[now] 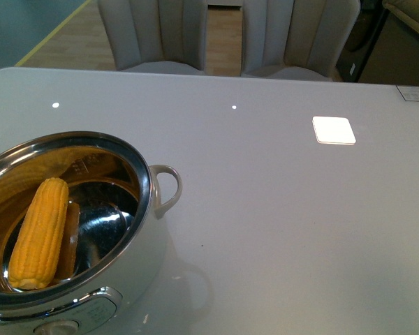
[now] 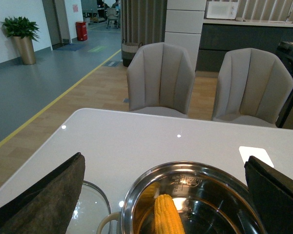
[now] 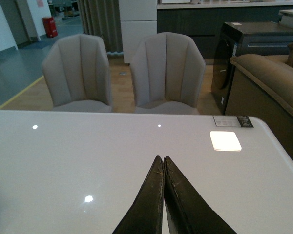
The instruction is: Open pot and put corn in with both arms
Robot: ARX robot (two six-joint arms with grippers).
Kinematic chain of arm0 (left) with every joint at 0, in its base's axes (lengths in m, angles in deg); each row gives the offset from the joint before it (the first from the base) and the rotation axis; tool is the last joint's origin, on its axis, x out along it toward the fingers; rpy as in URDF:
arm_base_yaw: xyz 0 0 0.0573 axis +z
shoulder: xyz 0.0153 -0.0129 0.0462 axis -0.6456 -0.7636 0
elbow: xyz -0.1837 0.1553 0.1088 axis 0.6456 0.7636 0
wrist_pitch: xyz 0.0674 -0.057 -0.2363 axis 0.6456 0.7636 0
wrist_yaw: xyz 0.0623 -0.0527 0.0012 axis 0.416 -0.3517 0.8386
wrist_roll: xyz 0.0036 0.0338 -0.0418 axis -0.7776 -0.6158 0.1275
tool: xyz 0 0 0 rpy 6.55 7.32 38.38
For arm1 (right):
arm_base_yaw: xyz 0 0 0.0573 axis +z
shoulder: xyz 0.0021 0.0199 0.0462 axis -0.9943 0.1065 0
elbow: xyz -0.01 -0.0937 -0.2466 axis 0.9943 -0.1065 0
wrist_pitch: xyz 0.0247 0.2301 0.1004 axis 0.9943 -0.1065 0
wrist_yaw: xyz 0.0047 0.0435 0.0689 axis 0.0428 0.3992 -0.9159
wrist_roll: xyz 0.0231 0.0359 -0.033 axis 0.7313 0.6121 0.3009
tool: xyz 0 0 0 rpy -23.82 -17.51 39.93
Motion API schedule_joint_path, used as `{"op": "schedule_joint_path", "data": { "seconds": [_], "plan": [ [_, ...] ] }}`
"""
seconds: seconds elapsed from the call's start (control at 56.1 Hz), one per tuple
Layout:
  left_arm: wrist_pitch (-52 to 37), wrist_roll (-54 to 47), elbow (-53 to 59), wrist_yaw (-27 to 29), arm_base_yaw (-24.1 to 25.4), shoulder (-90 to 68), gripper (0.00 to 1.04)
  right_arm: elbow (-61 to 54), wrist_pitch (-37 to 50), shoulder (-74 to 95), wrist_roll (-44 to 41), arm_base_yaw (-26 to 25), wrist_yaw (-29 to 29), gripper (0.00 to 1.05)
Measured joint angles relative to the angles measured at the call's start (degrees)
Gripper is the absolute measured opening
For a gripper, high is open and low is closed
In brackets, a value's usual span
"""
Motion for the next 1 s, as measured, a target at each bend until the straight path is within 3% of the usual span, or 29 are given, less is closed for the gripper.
{"op": "schedule_joint_path", "data": {
  "seconds": [0.053, 0.142, 0.463, 0.57, 0.997],
  "plan": [
    [0.0, 0.0, 0.0, 0.0, 0.0, 0.0, 0.98, 0.0, -0.9, -0.8, 0.0, 0.0, 0.0, 0.02],
    [0.0, 0.0, 0.0, 0.0, 0.0, 0.0, 0.98, 0.0, -9.4, -7.6, 0.0, 0.0, 0.1, 0.02],
    [0.0, 0.0, 0.0, 0.0, 0.0, 0.0, 0.98, 0.0, -10.6, -10.3, -0.1, 0.0, 0.0, 0.03],
    [0.0, 0.0, 0.0, 0.0, 0.0, 0.0, 0.98, 0.0, -10.6, -10.3, -0.1, 0.0, 0.0, 0.28],
    [0.0, 0.0, 0.0, 0.0, 0.0, 0.0, 0.98, 0.0, -10.6, -10.3, -0.1, 0.0, 0.0, 0.97]
  ]
}}
